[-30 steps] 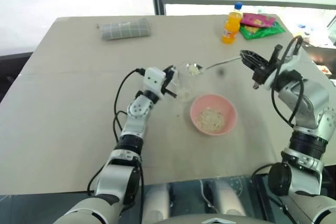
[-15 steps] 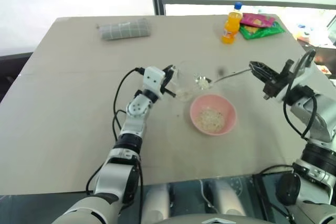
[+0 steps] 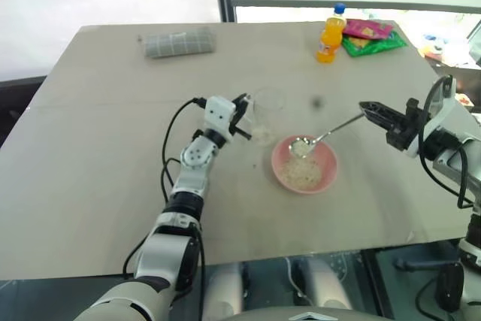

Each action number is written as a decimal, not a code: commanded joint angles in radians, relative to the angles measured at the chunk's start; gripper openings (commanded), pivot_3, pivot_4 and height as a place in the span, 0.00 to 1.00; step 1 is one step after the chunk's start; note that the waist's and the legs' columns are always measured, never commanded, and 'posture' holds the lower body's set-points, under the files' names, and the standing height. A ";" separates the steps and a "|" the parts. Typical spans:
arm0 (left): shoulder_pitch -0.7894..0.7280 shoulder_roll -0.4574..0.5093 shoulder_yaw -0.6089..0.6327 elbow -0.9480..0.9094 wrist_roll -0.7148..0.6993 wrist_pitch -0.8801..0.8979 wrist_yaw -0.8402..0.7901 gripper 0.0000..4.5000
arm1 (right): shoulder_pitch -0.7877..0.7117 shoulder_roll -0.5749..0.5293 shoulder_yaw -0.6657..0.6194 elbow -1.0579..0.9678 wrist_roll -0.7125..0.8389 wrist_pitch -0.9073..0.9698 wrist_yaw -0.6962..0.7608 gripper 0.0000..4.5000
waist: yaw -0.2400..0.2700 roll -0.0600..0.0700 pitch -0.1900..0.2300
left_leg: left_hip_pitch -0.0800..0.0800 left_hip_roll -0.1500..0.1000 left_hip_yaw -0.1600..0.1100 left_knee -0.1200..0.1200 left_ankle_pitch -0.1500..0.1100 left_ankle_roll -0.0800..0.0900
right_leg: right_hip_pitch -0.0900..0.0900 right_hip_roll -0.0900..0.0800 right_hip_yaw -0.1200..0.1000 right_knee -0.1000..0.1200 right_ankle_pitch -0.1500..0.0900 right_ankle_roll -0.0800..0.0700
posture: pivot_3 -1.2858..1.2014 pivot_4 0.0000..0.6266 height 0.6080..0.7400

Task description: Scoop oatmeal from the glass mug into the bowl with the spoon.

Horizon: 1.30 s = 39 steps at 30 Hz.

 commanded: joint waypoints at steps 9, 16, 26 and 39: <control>-0.002 0.006 -0.004 -0.002 0.003 -0.012 0.005 0.01 | -0.181 -0.265 0.203 -0.141 -0.220 0.013 0.275 0.00 | 0.002 0.000 0.000 | 0.000 0.000 -0.002 0.000 0.000 0.000 | 0.001 0.000 -0.001 -0.001 0.000 0.000 | 0.52 0.24 1.00; -0.001 0.007 -0.004 -0.005 0.002 -0.013 0.008 0.01 | -0.278 -0.440 0.422 -0.329 -0.669 0.011 0.601 0.00 | 0.002 0.000 0.000 | -0.001 0.000 -0.002 0.000 0.000 0.000 | 0.001 0.000 -0.002 -0.004 0.000 0.000 | 0.52 0.24 1.00; 0.004 0.007 -0.002 -0.015 -0.005 -0.007 0.004 0.01 | -0.345 -0.375 0.389 -0.297 -0.747 0.030 0.720 0.00 | 0.003 -0.001 0.000 | -0.001 0.000 -0.002 0.000 0.000 0.000 | 0.001 0.000 -0.002 -0.004 0.000 0.000 | 0.52 0.24 1.00; 0.002 0.005 -0.005 -0.013 -0.009 -0.002 0.002 0.01 | -0.374 -0.198 0.157 0.045 -0.195 -0.016 0.284 0.00 | 0.006 -0.001 0.000 | -0.001 0.000 -0.001 0.000 0.000 0.000 | 0.001 0.000 -0.002 -0.003 0.000 0.000 | 0.52 0.24 1.00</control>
